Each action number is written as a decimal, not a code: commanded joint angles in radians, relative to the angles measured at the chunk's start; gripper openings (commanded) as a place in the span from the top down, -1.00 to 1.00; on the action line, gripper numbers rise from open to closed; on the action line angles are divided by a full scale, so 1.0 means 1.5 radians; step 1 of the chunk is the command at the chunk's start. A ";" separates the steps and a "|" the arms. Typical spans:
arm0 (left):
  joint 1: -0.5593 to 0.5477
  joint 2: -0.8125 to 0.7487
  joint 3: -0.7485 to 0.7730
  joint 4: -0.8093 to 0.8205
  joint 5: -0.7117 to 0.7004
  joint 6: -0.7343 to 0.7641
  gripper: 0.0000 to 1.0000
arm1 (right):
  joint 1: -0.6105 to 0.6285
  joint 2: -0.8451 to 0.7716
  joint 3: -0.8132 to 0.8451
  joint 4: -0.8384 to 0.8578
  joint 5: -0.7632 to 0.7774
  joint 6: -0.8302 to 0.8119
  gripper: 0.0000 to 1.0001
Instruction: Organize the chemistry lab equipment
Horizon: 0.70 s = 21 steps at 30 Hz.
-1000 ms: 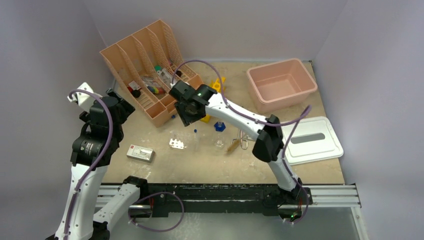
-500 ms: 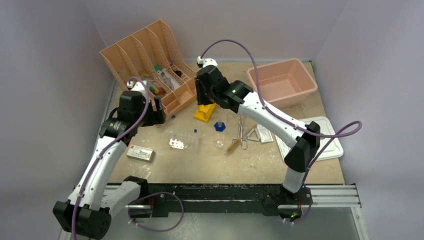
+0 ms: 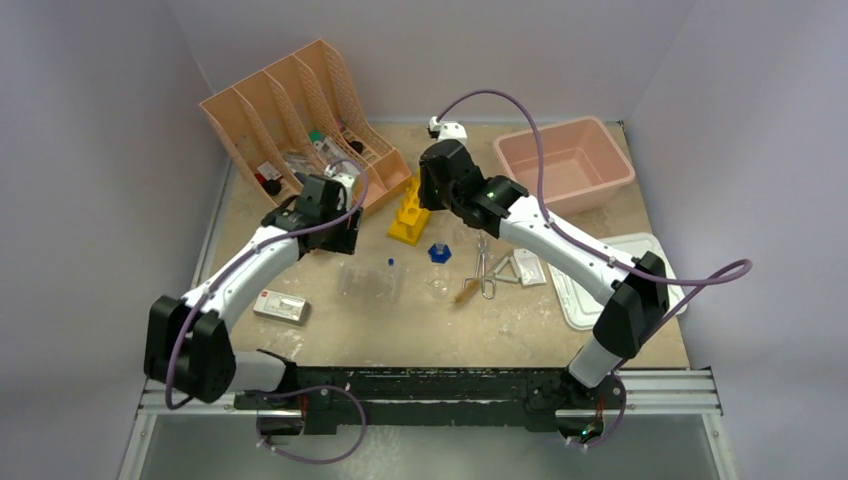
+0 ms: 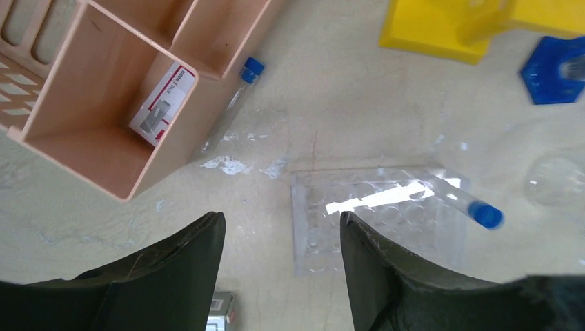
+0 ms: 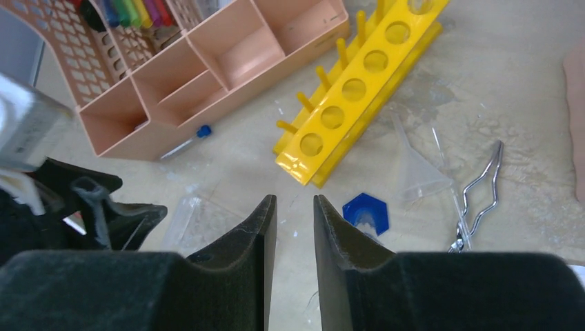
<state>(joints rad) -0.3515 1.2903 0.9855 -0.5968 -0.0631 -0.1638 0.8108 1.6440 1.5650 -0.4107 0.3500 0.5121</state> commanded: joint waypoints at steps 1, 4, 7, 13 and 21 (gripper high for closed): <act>-0.018 0.068 0.039 0.027 -0.110 0.022 -0.14 | -0.010 -0.024 -0.026 0.071 0.011 0.008 0.44; -0.027 0.113 0.043 0.040 -0.169 0.005 -0.05 | -0.019 -0.016 -0.030 0.088 0.004 0.003 0.44; -0.036 0.143 0.041 0.069 -0.191 -0.005 -0.03 | -0.034 -0.015 -0.036 0.106 -0.003 0.001 0.44; -0.040 0.191 0.043 0.133 -0.200 -0.018 -0.03 | -0.065 -0.018 -0.055 0.126 -0.034 0.005 0.44; -0.040 0.244 0.047 0.192 -0.202 -0.035 -0.02 | -0.081 -0.012 -0.056 0.122 -0.060 0.014 0.44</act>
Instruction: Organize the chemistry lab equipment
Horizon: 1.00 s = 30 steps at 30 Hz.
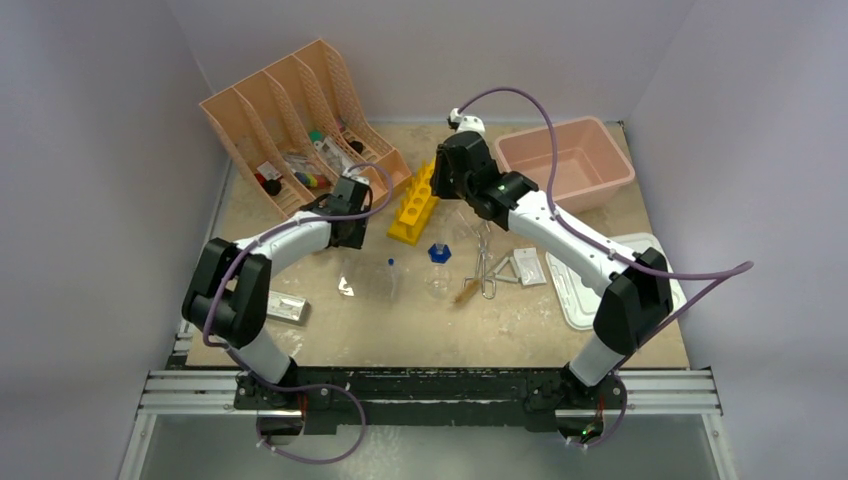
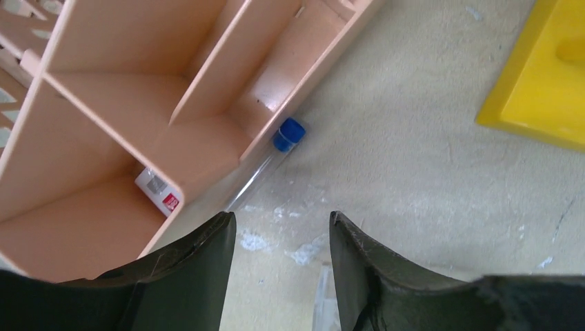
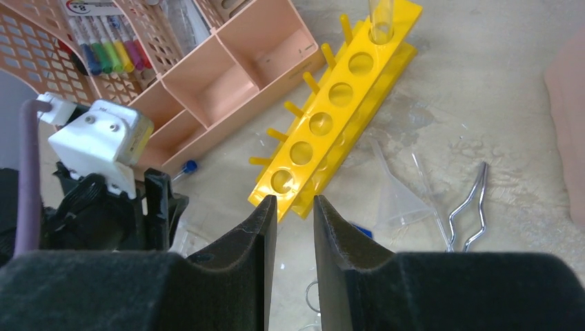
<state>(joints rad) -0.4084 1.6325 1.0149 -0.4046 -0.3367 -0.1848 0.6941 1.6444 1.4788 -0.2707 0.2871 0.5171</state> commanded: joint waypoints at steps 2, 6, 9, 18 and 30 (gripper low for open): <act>-0.002 0.024 0.025 0.078 -0.041 -0.029 -0.02 | -0.006 -0.012 0.000 0.029 -0.021 0.013 0.44; -0.002 0.039 0.026 0.088 -0.059 -0.028 -0.01 | -0.009 -0.012 -0.007 0.032 -0.030 0.014 0.44; -0.002 0.048 0.020 0.095 -0.052 -0.028 -0.01 | -0.009 -0.012 -0.005 0.030 -0.034 0.013 0.44; 0.010 0.068 0.003 0.097 0.003 -0.037 -0.07 | -0.011 -0.026 -0.022 0.032 -0.031 0.019 0.44; 0.000 0.021 -0.014 0.102 0.008 -0.024 0.06 | -0.010 -0.042 -0.045 0.036 -0.032 0.028 0.43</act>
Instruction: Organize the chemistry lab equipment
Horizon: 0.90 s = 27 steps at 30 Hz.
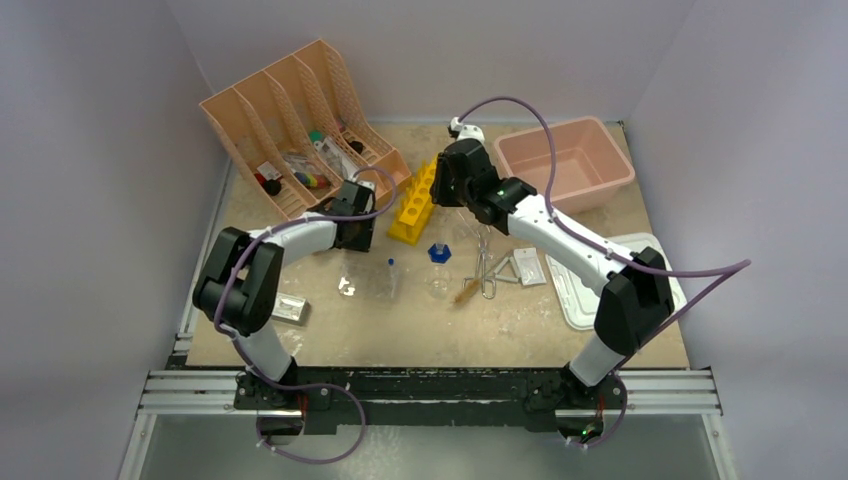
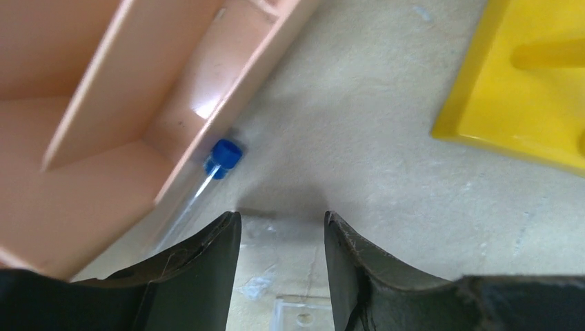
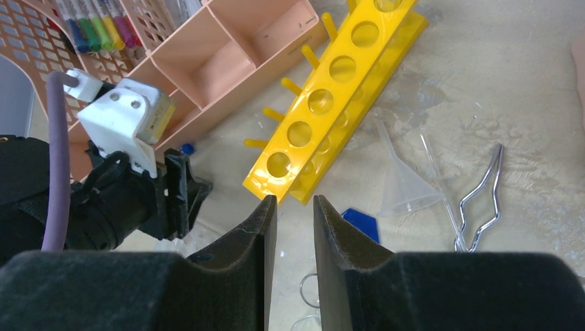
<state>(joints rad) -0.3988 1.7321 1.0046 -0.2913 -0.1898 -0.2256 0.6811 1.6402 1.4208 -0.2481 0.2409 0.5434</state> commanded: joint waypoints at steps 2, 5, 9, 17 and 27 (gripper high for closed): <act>-0.019 -0.050 -0.011 0.027 -0.209 0.046 0.07 | -0.002 -0.044 -0.013 0.024 -0.001 0.011 0.43; -0.034 -0.048 -0.027 0.053 -0.304 0.089 0.07 | -0.002 -0.048 -0.019 0.026 -0.003 0.009 0.43; -0.037 -0.032 -0.033 0.079 -0.321 0.124 0.06 | -0.002 -0.050 -0.018 0.023 -0.003 0.001 0.43; -0.030 0.009 -0.027 0.098 -0.294 0.167 -0.05 | -0.001 -0.044 0.002 0.002 -0.008 -0.018 0.42; 0.022 0.043 0.004 0.060 -0.135 0.124 -0.13 | -0.002 -0.035 0.015 -0.004 0.001 -0.022 0.42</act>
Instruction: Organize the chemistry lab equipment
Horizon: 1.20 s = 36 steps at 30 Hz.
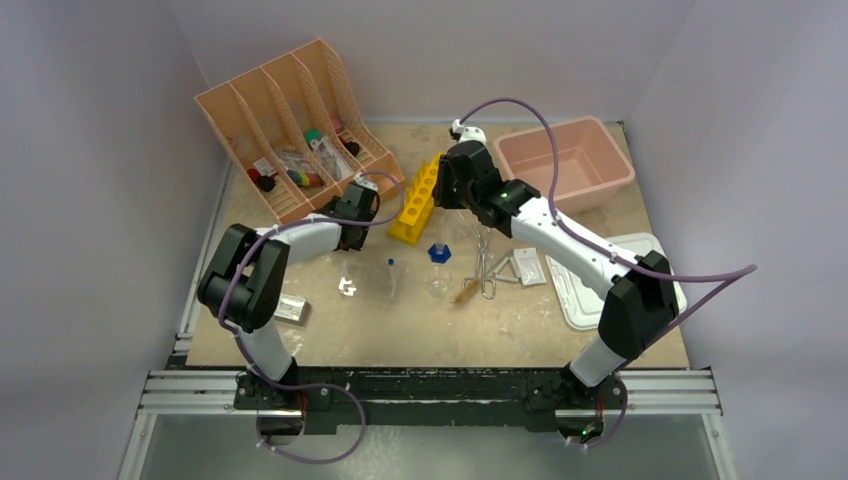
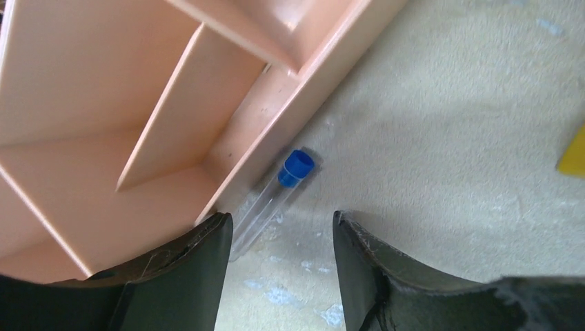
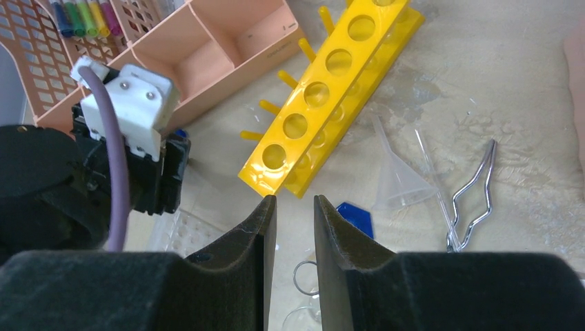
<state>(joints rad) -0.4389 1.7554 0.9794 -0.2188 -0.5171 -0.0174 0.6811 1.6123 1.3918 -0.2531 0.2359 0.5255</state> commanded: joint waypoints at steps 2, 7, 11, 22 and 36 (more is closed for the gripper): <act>0.060 0.028 0.022 0.007 0.118 -0.018 -0.15 | -0.002 -0.014 0.038 -0.001 0.008 -0.010 0.42; 0.060 0.037 0.014 0.006 0.159 -0.025 -0.15 | -0.002 -0.006 0.049 -0.002 0.012 -0.012 0.42; 0.061 0.054 0.020 -0.006 0.181 -0.030 -0.14 | -0.002 -0.001 0.056 -0.004 0.011 -0.013 0.42; 0.060 0.040 0.009 -0.032 0.191 -0.055 0.27 | -0.002 -0.010 0.042 -0.004 0.018 -0.007 0.42; 0.051 0.003 0.015 -0.059 0.167 -0.085 0.48 | -0.002 -0.026 0.019 -0.002 0.018 0.005 0.42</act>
<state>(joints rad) -0.3614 1.7733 1.0161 -0.2173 -0.2626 -0.1024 0.6811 1.6142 1.4250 -0.2646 0.2440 0.5240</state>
